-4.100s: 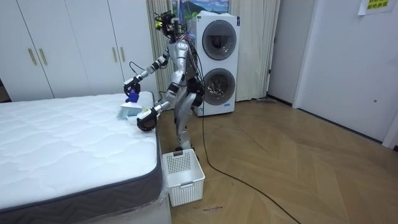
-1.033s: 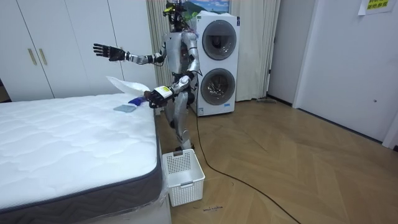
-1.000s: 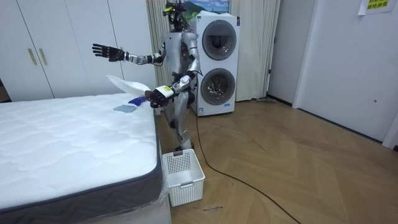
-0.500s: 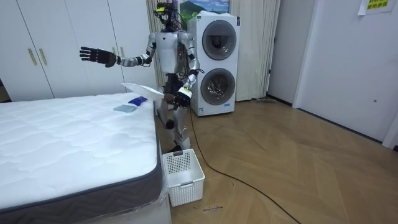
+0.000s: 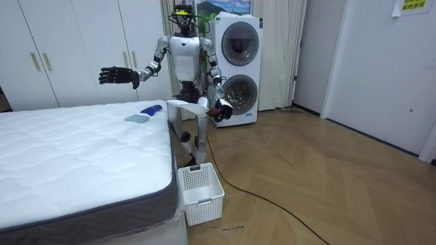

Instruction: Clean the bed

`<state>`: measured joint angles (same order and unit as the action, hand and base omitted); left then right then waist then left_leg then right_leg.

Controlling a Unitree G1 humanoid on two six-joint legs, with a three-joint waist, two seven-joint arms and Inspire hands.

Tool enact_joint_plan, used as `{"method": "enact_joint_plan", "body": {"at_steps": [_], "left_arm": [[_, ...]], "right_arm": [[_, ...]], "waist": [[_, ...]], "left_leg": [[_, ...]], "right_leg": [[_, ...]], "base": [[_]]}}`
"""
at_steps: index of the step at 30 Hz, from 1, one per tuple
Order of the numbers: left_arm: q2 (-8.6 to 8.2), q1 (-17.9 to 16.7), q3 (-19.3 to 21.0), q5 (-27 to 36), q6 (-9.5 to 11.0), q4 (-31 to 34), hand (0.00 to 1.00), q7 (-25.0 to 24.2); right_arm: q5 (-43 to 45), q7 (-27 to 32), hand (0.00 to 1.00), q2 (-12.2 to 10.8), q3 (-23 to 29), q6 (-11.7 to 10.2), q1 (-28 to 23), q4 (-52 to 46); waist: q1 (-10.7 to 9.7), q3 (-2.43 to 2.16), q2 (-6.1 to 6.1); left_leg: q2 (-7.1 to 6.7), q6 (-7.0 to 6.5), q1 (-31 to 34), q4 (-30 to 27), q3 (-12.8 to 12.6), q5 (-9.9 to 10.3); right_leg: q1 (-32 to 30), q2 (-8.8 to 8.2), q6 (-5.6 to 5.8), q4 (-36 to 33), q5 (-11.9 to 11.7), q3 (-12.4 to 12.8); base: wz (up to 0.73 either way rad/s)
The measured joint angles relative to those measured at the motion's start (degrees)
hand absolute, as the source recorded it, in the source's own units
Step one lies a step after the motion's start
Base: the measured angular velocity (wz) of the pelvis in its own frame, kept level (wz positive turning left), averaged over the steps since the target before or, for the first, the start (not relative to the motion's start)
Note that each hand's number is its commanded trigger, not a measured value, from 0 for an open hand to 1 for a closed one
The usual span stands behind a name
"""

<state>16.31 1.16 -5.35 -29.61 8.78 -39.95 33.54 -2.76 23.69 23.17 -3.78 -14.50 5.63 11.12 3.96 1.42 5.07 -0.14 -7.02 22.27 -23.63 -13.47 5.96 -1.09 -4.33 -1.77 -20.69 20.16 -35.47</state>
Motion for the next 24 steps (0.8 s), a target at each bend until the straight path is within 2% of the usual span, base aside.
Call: {"method": "enact_joint_plan", "body": {"at_steps": [2,4,6,7,9,11,12,13,15,17,18,19,20,22,23,24], "left_arm": [[0.14,0.6,-0.4,-0.1,0.0,0.0,1.00,0.0],[0.35,1.0,-0.3,-0.1,0.0,-0.1,1.00,0.4],[0.38,1.7,-0.3,0.0,0.0,-0.8,1.00,0.9],[0.28,2.5,-0.5,0.0,0.1,-1.6,1.00,1.1],[0.08,3.8,-0.6,0.0,0.2,-3.2,1.00,1.2],[0.12,4.4,-0.4,0.1,0.2,-4.8,1.00,1.7],[0.11,4.4,-0.4,0.2,0.4,-5.3,1.00,1.9],[-0.08,4.5,-0.5,0.2,0.8,-6.4,1.00,2.0],[-0.21,4.5,-0.5,0.2,1.1,-7.4,1.00,1.9],[-0.13,4.5,-0.4,0.2,1.1,-7.6,1.00,1.9],[-0.12,4.6,-0.4,0.2,1.1,-7.6,1.00,1.9],[-0.06,4.9,-0.4,0.1,1.1,-7.6,1.00,1.9],[-0.07,5.5,-0.5,0.0,1.1,-7.7,1.00,1.9],[0.09,6.3,-0.5,0.0,1.2,-8.2,1.00,1.8],[0.36,6.7,-0.5,0.0,1.3,-8.9,1.00,1.8],[0.45,6.9,-0.5,0.0,1.3,-9.4,1.00,1.8]], "right_arm": [[-0.9,0.2,0.00,0.0,-0.1,-0.5,-0.1,1.8],[-1.4,0.3,0.00,-0.6,-0.2,-0.4,-0.1,2.0],[-1.5,0.6,0.00,-1.0,-1.4,-0.4,-0.1,2.0],[-1.4,0.5,0.00,-1.1,-1.9,-0.4,-0.1,2.1],[-1.4,0.5,0.00,-1.5,-2.4,-0.5,0.0,3.3],[-1.4,0.2,0.00,-2.0,-2.9,-0.4,0.0,5.9],[-1.3,0.1,0.00,-2.1,-2.8,-0.4,0.0,6.5],[-1.3,0.0,0.00,-2.1,-2.8,-0.5,0.1,7.5],[-1.4,-0.1,0.00,-2.3,-2.8,-0.6,0.2,9.4],[-1.4,-0.1,0.00,-2.4,-2.9,-0.5,0.2,11.8],[-1.3,0.0,0.00,-2.4,-2.9,-0.5,0.2,11.9],[-1.0,0.0,0.00,-2.5,-2.9,-0.6,0.2,11.8],[-0.9,0.0,0.00,-2.5,-2.9,-0.6,0.2,11.8],[-0.1,0.0,0.00,-2.7,-3.0,-0.6,0.2,12.0],[0.8,0.0,0.00,-2.8,-3.1,-0.9,0.2,12.0],[1.2,0.0,0.00,-2.8,-3.1,-1.1,0.2,12.0]], "waist": [[0.0,-0.07,0.06],[0.1,-0.06,0.04],[0.7,-0.07,0.05],[1.0,-0.03,-0.10],[1.2,-0.09,-0.51],[1.3,-0.08,-0.76],[1.1,-0.07,-0.82],[0.7,-0.05,-0.82],[0.6,-0.02,-0.77],[0.2,0.19,-1.07],[-0.2,0.33,-1.34],[-0.7,0.41,-1.46],[-1.1,0.41,-1.44],[-1.1,0.45,-1.43],[-1.0,0.42,-1.32],[-0.9,0.44,-1.35]], "left_leg": [[-1.78,0.26,0.0,1.9,1.1,-1.4],[-2.09,0.10,0.4,1.9,1.1,-1.7],[-2.50,-0.83,0.9,1.4,1.6,-1.1],[-2.76,-1.58,1.3,0.6,2.1,-0.6],[-2.98,-2.58,1.4,-0.2,3.8,0.0],[-3.80,-2.56,0.9,-0.4,6.6,0.0],[-4.03,-2.60,0.7,-0.5,6.9,0.0],[-5.39,-2.60,0.5,-0.6,8.1,0.0],[-7.15,-2.81,0.5,-1.2,9.8,0.2],[-9.49,-2.75,0.9,-1.8,14.5,0.1],[-10.05,-2.57,1.2,-1.9,16.2,0.0],[-11.02,-1.92,1.7,-1.9,18.9,-0.4],[-12.12,-1.07,2.1,-1.9,21.7,-1.0],[-12.63,-0.06,2.0,-1.4,23.8,-1.6],[-12.60,0.75,1.7,-0.6,24.1,-2.2],[-12.61,0.89,1.4,-0.2,24.3,-2.2]], "right_leg": [[-0.2,-1.29,0.35,-0.1,0.6,-1.9],[-0.6,-1.76,0.57,-0.6,0.6,-2.6],[-1.4,-2.25,1.14,-2.5,1.2,-2.0],[-2.4,-2.54,1.49,-4.8,1.7,-0.7],[-5.6,-3.33,1.41,-10.6,1.8,4.0],[-11.3,-4.28,2.17,-14.6,1.7,10.1],[-12.3,-4.51,2.35,-14.6,1.6,11.3],[-13.5,-4.22,2.70,-14.1,1.4,13.7],[-15.0,-3.50,2.28,-14.4,1.0,15.8],[-18.0,-2.62,1.44,-14.9,0.4,18.5],[-18.6,-2.12,1.37,-14.8,0.2,19.2],[-19.8,-0.94,1.34,-13.8,-0.2,21.0],[-20.7,-0.35,1.17,-12.9,-0.9,21.7],[-21.2,0.58,0.92,-11.5,-2.1,23.3],[-21.2,0.88,1.08,-10.1,-3.4,24.2],[-21.1,1.00,1.12,-9.5,-4.2,24.4]], "base": [[0.45],[0.20],[0.00],[0.06],[0.03],[0.06],[0.18],[0.19],[0.17],[0.33],[0.54],[0.64],[0.64],[0.57],[0.47],[0.37]]}}
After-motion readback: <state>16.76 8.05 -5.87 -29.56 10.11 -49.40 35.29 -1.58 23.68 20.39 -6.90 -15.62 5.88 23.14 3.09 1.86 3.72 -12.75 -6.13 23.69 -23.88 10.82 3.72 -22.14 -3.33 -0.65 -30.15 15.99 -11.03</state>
